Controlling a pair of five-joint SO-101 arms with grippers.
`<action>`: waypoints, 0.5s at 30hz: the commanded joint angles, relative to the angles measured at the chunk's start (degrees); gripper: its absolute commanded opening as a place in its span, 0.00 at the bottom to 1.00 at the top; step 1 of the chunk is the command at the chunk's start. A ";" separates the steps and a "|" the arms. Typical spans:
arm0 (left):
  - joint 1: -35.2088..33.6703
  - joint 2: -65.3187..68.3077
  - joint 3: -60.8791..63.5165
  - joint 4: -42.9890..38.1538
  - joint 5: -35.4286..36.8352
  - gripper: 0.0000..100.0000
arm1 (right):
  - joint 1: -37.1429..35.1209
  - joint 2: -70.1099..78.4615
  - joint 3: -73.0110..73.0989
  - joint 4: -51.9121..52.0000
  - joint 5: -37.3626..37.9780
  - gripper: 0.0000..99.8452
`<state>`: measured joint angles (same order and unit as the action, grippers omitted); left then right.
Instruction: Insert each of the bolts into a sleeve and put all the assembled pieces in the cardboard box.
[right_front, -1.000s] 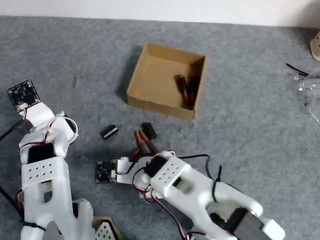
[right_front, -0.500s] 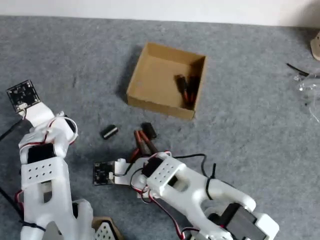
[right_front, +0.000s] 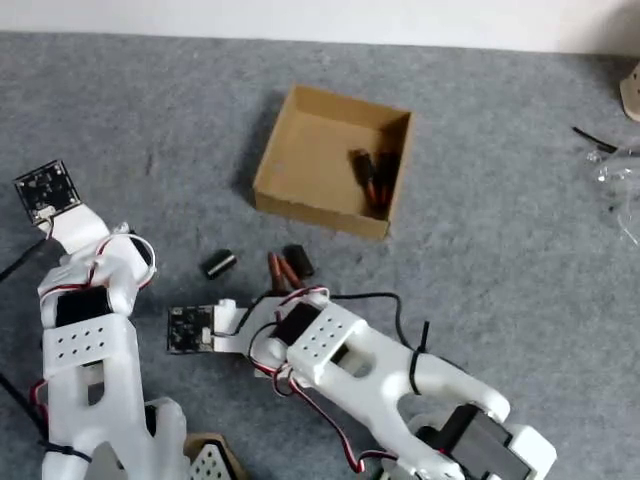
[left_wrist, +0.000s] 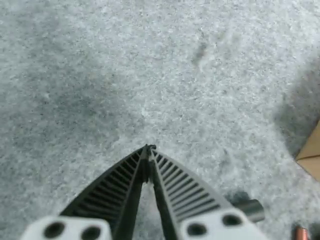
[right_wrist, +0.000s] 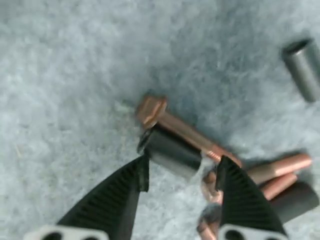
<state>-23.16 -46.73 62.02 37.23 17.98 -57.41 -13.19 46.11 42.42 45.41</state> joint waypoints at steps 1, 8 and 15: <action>-0.57 0.13 -3.12 -0.44 0.35 0.00 | -1.71 0.13 -3.12 -1.63 4.04 0.21; -0.48 0.13 -3.12 -0.53 0.35 0.00 | -2.77 1.45 -1.63 -1.54 5.19 0.21; -0.48 0.13 -3.12 -0.88 0.35 0.00 | -2.68 7.34 -1.45 -1.45 7.56 0.21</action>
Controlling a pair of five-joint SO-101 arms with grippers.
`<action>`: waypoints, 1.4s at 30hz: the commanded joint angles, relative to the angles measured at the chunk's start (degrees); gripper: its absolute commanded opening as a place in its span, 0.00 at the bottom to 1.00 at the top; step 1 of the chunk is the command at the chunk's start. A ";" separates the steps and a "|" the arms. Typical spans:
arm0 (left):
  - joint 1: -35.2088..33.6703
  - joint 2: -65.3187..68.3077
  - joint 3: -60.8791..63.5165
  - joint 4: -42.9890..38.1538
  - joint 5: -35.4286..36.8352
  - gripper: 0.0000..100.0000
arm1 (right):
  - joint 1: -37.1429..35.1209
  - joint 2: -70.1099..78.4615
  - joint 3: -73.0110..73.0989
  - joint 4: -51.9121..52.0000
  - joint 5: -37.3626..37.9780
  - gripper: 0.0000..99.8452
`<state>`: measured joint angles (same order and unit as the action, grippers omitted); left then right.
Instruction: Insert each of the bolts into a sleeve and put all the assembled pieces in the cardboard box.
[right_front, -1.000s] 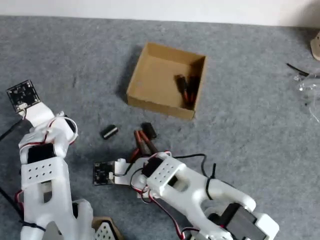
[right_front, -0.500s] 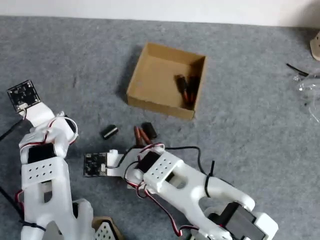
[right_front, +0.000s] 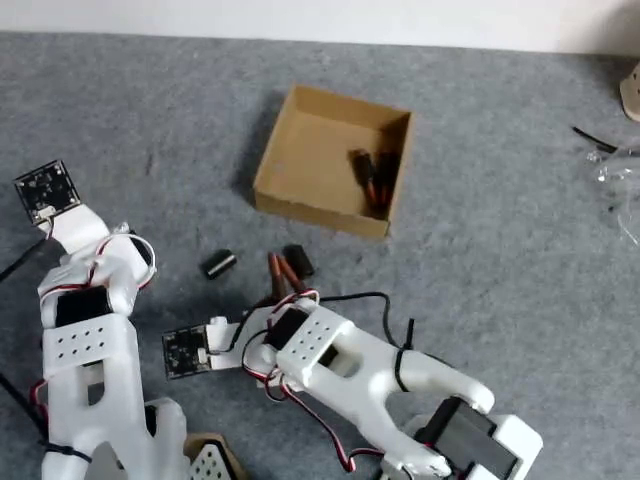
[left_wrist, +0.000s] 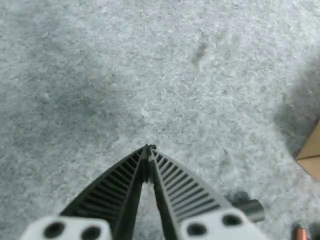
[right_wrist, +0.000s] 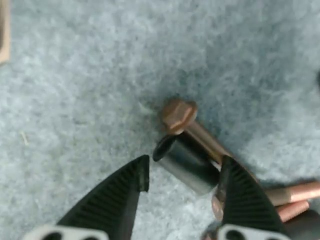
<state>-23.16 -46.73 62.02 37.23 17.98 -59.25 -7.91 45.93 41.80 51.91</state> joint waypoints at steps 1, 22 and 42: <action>-0.48 0.13 -3.12 -0.97 0.35 0.00 | -0.75 2.07 -1.19 -0.84 1.05 0.21; -0.48 0.13 -3.03 -1.23 0.35 0.00 | -3.47 -2.15 0.66 8.75 1.14 0.21; -0.48 0.13 -3.03 -1.23 0.35 0.00 | -4.18 -1.89 1.45 -0.04 -7.82 0.05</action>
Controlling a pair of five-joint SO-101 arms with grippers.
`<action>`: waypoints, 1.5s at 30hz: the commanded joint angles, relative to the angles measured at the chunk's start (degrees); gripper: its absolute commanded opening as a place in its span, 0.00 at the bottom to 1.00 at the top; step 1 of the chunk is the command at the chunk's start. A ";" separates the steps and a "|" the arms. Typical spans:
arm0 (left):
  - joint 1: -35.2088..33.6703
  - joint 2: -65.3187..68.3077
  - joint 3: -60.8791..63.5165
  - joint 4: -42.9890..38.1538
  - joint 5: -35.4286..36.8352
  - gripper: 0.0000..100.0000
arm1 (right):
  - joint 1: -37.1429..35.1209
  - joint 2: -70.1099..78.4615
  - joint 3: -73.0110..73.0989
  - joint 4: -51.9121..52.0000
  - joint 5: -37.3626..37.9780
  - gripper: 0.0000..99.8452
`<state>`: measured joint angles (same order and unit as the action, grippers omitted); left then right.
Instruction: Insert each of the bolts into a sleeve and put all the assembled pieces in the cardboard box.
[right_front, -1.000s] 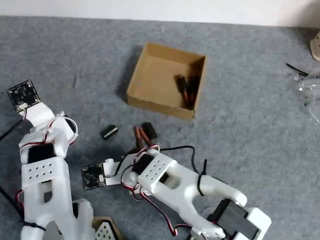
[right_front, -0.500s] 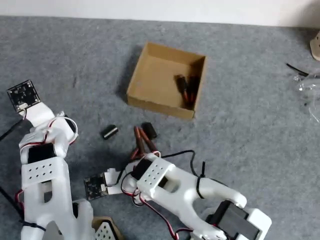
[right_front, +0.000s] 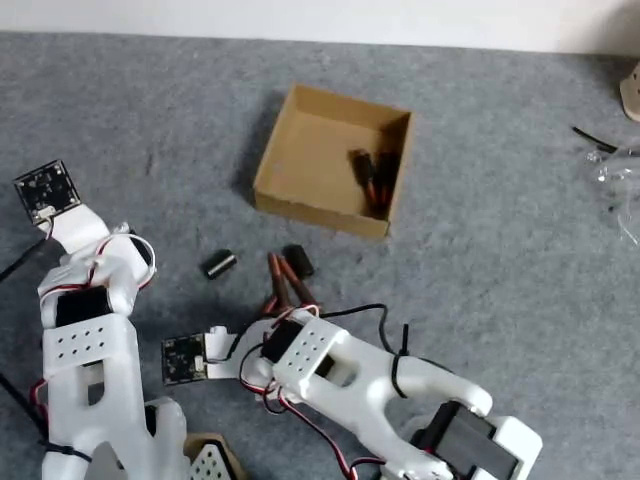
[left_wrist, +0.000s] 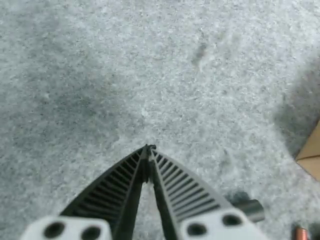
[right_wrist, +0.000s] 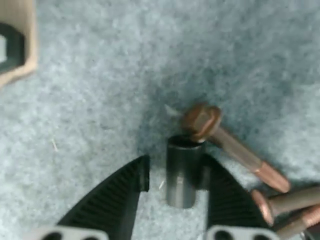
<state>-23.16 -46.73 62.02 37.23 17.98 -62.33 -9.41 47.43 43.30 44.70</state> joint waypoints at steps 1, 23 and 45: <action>-0.48 0.13 -3.03 -1.23 0.35 0.00 | -1.01 -0.40 0.31 -1.54 -0.62 0.02; 1.01 -0.13 -2.86 -1.05 0.62 0.00 | 10.95 -6.99 -3.56 4.62 -5.80 0.01; 0.57 -0.31 -15.87 23.65 -2.55 0.00 | 29.05 -40.57 10.24 7.16 -15.65 0.00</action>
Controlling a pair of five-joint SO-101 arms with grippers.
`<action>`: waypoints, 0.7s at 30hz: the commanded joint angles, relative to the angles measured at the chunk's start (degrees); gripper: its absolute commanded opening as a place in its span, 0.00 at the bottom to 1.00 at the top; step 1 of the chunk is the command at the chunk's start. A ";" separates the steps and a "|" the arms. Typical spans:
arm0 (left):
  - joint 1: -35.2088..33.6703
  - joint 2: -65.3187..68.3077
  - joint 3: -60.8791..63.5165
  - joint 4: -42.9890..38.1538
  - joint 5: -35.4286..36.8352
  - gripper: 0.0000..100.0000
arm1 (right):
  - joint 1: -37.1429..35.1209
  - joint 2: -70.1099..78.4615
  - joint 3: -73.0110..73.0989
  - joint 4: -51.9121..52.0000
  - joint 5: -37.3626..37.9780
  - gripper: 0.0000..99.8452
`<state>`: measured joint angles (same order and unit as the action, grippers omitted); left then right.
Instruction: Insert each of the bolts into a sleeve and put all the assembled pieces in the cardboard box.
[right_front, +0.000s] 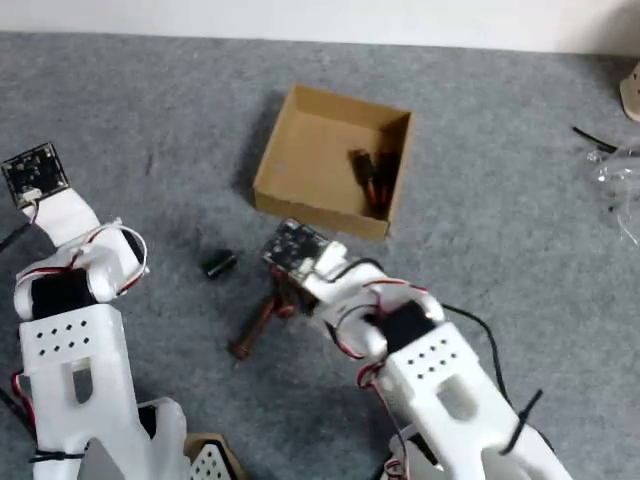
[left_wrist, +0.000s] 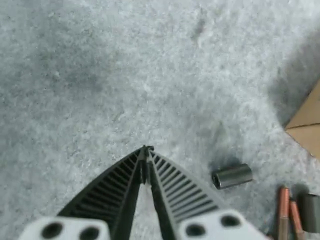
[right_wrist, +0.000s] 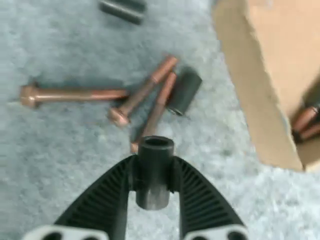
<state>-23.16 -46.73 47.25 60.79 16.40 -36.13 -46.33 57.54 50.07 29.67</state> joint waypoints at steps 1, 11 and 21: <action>0.57 -0.40 -0.13 0.09 -0.88 0.00 | 3.30 -4.09 0.84 0.40 -0.62 0.00; 6.46 0.13 3.21 1.49 21.80 0.00 | 3.65 -4.97 3.74 0.13 -1.76 0.00; 30.99 0.13 3.21 11.52 28.31 0.00 | 3.56 -4.79 3.82 0.04 -3.08 0.00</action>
<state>0.92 -46.73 50.77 70.55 44.09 -33.49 -49.58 62.02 50.07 27.21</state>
